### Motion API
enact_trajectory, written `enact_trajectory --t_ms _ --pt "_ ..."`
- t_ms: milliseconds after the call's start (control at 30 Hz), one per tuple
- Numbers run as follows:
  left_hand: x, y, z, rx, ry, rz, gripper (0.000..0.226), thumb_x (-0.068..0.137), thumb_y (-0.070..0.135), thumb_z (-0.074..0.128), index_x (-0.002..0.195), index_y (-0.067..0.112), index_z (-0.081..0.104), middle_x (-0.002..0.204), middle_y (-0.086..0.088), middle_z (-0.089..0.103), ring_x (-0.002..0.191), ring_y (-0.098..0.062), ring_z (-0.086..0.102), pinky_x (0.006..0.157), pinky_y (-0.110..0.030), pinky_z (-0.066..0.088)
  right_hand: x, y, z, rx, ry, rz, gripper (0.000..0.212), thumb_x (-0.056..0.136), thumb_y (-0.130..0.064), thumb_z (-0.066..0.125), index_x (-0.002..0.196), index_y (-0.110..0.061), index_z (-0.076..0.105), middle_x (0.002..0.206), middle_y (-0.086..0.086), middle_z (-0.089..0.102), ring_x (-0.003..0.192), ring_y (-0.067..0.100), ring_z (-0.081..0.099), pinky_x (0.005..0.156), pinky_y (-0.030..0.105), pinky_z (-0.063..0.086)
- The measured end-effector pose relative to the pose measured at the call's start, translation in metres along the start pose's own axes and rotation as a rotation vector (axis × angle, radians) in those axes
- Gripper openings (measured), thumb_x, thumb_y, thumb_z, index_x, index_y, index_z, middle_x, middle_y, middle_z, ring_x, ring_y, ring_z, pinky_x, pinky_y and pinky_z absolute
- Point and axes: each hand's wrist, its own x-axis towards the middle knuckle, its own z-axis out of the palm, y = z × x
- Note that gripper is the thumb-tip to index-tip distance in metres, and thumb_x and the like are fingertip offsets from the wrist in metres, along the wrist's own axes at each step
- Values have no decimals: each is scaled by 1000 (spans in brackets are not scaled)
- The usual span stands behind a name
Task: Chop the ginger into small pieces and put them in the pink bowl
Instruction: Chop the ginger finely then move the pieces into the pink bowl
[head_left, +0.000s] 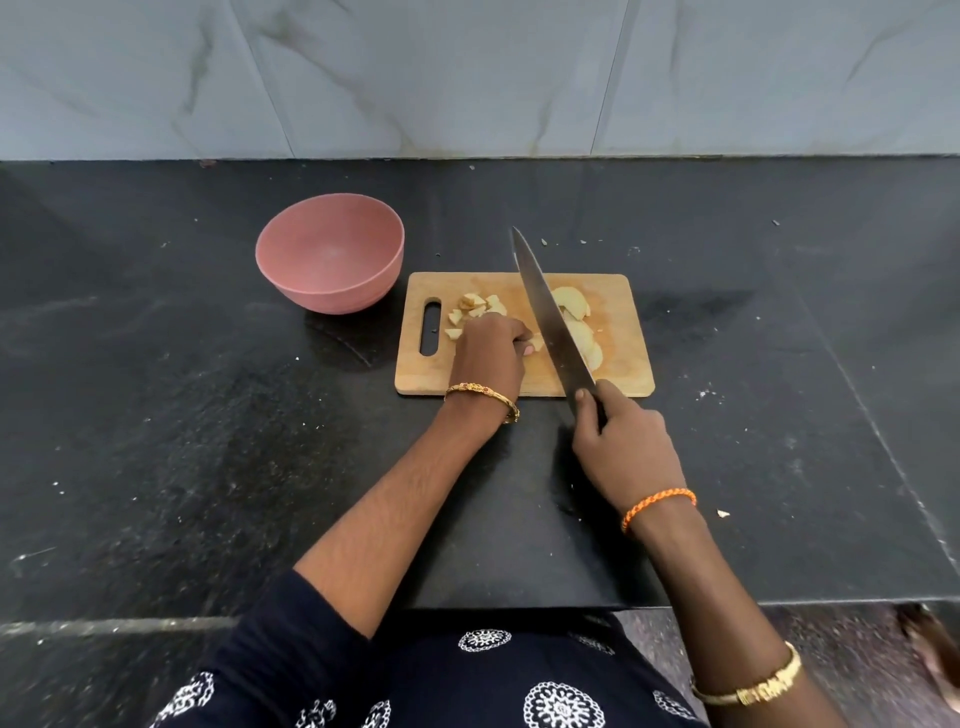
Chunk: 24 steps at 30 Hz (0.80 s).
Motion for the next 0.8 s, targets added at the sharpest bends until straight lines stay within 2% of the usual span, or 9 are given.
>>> enact_trajectory --t_ms 67,200,300,433,633,700,800 --pt "0 -1 0 -24 11 -20 18 83 8 64 100 5 71 100 -13 71 95 -23 64 83 -20 42 2 1 4 -18 4 2 22 97 -32 39 88 -16 51 62 1 43 70 33 42 64 33 39" --pt "1 -3 0 -47 6 -39 18 83 9 65 99 6 72 99 -12 71 94 -20 64 79 -14 39 3 2 9 -59 18 -13 22 98 -33 37 92 -16 51 73 9 51 69 33 44 63 34 40" --pt "3 -4 0 -25 3 -19 18 84 10 64 100 7 71 99 -11 72 95 -20 64 81 -15 40 6 0 11 -114 1 -37 22 98 -33 35 93 -15 49 74 10 51 70 35 48 62 34 39" --pt "5 -7 2 -23 2 -12 16 83 9 64 97 7 73 96 -11 72 94 -22 65 84 -21 45 15 -7 9 -153 -76 -23 20 98 -31 34 88 -16 42 80 12 49 74 34 46 65 35 38" --pt "1 -5 -1 -90 57 3 14 81 5 66 93 5 72 91 -8 73 87 -15 65 79 -15 43 25 -20 0 -238 -223 10 22 99 -28 33 96 -12 48 88 13 51 89 36 57 74 36 45" --pt "1 -3 -1 -131 70 -19 14 82 3 64 95 5 70 89 -8 72 83 -11 66 80 -18 49 23 -21 -5 -259 -253 28 22 99 -28 33 98 -13 49 90 13 53 87 33 56 75 36 47" --pt "1 -1 -3 -108 81 -27 20 82 4 65 102 8 65 92 -8 71 90 -16 67 86 -28 53 16 -15 -13 -247 -260 48 21 99 -30 34 89 -17 47 87 9 52 80 28 52 76 35 47"
